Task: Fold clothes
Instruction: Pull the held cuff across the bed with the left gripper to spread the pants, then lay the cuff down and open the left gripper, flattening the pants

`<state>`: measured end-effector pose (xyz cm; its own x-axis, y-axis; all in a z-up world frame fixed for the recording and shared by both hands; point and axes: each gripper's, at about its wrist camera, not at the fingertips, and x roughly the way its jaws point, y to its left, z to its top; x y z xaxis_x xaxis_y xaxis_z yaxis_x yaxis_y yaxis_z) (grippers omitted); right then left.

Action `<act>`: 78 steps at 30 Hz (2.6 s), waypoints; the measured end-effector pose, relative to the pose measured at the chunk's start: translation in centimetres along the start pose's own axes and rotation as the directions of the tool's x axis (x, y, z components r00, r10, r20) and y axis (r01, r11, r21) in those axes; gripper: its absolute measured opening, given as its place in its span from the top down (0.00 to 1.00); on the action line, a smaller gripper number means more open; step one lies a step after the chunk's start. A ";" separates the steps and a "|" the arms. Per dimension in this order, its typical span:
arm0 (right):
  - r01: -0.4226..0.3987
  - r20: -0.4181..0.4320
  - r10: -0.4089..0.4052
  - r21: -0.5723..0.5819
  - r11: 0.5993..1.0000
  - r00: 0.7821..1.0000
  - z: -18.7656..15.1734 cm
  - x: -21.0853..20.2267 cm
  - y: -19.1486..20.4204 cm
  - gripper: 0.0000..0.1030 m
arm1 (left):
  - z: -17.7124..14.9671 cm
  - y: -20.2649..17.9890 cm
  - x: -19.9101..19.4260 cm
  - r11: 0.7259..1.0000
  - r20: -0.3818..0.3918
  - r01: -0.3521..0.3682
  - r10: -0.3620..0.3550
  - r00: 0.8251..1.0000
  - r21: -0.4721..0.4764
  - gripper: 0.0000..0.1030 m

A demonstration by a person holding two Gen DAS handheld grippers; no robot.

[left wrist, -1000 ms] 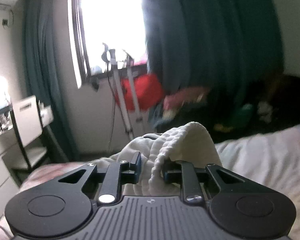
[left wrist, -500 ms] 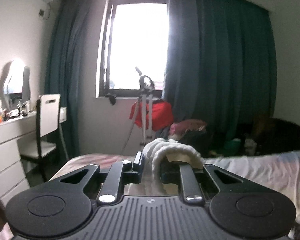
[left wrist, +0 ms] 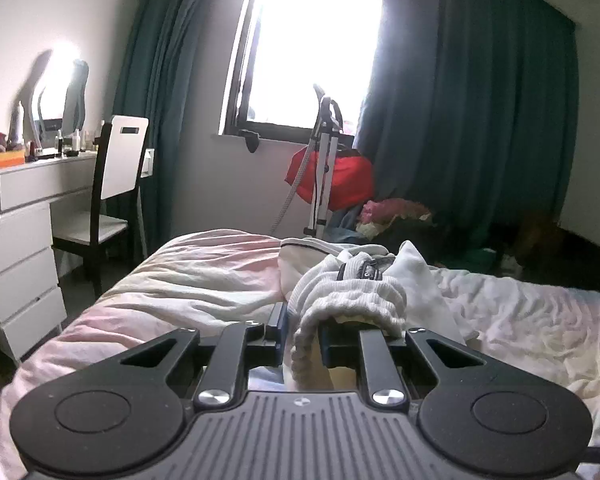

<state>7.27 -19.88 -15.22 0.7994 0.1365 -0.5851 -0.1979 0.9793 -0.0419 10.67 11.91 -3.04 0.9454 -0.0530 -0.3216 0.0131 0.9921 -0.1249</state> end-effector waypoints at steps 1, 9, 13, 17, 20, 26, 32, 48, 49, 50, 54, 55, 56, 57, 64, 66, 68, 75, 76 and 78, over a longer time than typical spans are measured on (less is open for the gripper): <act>-0.001 0.000 0.001 0.016 1.000 1.000 0.1 0.4 -0.1 0.11 | -0.1 0.1 0.3 1.000 0.002 0.003 -0.003 1.000 -0.009 0.83; 0.018 -0.049 -0.011 0.153 0.988 0.999 0.0 4.5 -0.8 0.33 | -0.1 1.9 2.8 0.993 0.005 -0.023 0.023 1.000 -0.113 0.83; 0.016 -0.016 -0.014 0.140 0.990 1.000 0.2 5.0 -0.2 0.45 | -0.2 3.1 3.3 0.987 -0.001 -0.032 0.032 0.999 -0.156 0.83; 0.031 0.092 -0.037 0.069 0.997 0.995 1.1 3.1 0.6 0.80 | -0.4 4.7 3.6 0.978 0.008 -0.013 0.015 1.000 -0.207 0.83; 0.046 0.186 -0.044 -0.005 0.999 0.982 1.9 0.6 1.3 0.84 | -0.4 5.4 3.2 0.976 0.023 0.028 -0.024 0.999 -0.216 0.83; 0.013 0.236 0.013 -0.109 0.994 0.972 2.4 -4.7 2.7 0.83 | -0.4 6.5 3.0 0.966 -0.038 0.025 -0.036 0.999 -0.259 0.83; -0.064 0.003 0.064 -0.060 0.996 0.998 0.8 -1.9 2.4 0.79 | -1.7 8.3 4.5 0.947 -0.194 -0.016 -0.049 0.980 -0.322 0.82; -0.407 -0.029 0.475 0.469 0.784 0.880 0.9 -1.6 -3.6 0.23 | 0.3 9.2 0.2 0.924 -0.235 -0.080 -0.011 0.972 -0.375 0.18; -0.397 -0.008 0.468 0.518 0.758 0.884 0.6 -1.4 -4.3 0.23 | 0.4 9.2 0.0 0.922 -0.224 -0.087 0.001 0.975 -0.376 0.17; -0.384 0.005 0.462 0.565 0.730 0.887 0.3 -1.0 -5.0 0.23 | 0.5 9.2 -0.2 0.920 -0.211 -0.095 0.014 0.977 -0.381 0.15; -0.320 0.034 0.439 0.735 0.598 0.898 -1.2 0.8 -7.7 0.20 | 1.1 10.1 -1.4 0.887 -0.121 -0.068 0.014 0.993 -0.456 0.08; -0.306 0.034 0.436 0.761 0.572 0.899 -1.5 1.2 -8.0 0.21 | 1.3 10.0 -1.4 0.888 -0.111 -0.053 0.002 0.994 -0.456 0.07; -0.296 0.030 0.438 0.777 0.555 0.898 -1.7 1.7 -8.2 0.21 | 1.3 9.8 -1.2 0.896 -0.109 -0.041 -0.008 0.994 -0.443 0.06; -0.292 0.027 0.448 0.792 0.536 0.894 -1.9 2.2 -8.1 0.21 | 1.3 9.6 -0.8 0.903 -0.113 -0.032 -0.019 0.993 -0.428 0.06; -0.314 0.044 0.482 0.810 0.495 0.875 -2.2 4.3 -6.4 0.21 | -1.3 7.6 5.4 0.954 -0.322 -0.047 -0.053 0.945 -0.295 0.03; -0.325 0.052 0.480 0.799 0.507 0.876 -2.3 4.5 -6.2 0.26 | -2.0 7.6 6.8 0.960 -0.355 -0.067 -0.036 0.934 -0.272 0.03; -0.332 0.058 0.481 0.793 0.510 0.875 -2.4 4.8 -6.0 0.27 | -2.6 7.9 7.9 0.954 -0.371 -0.053 -0.063 0.926 -0.294 0.09; -0.390 0.097 0.513 0.772 0.502 0.853 -2.6 5.3 -5.2 0.67 | -1.6 8.4 8.0 0.921 -0.292 -0.056 -0.065 0.954 -0.387 0.65; -0.389 0.096 0.508 0.767 0.511 0.856 -2.4 5.0 -4.8 0.71 | -1.1 8.6 7.9 0.921 -0.284 -0.068 -0.048 0.958 -0.384 0.80; -0.414 0.110 0.513 0.743 0.527 0.851 -1.7 4.1 -3.5 0.76 | 0.4 9.3 7.9 0.907 -0.266 -0.082 -0.034 0.963 -0.413 0.86</act>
<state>10.23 -22.99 -18.87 0.6414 0.6353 -0.4301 -0.0137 0.5700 0.8215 18.43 20.77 -6.38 0.8235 -0.1152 -0.5555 -0.1999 0.8574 -0.4742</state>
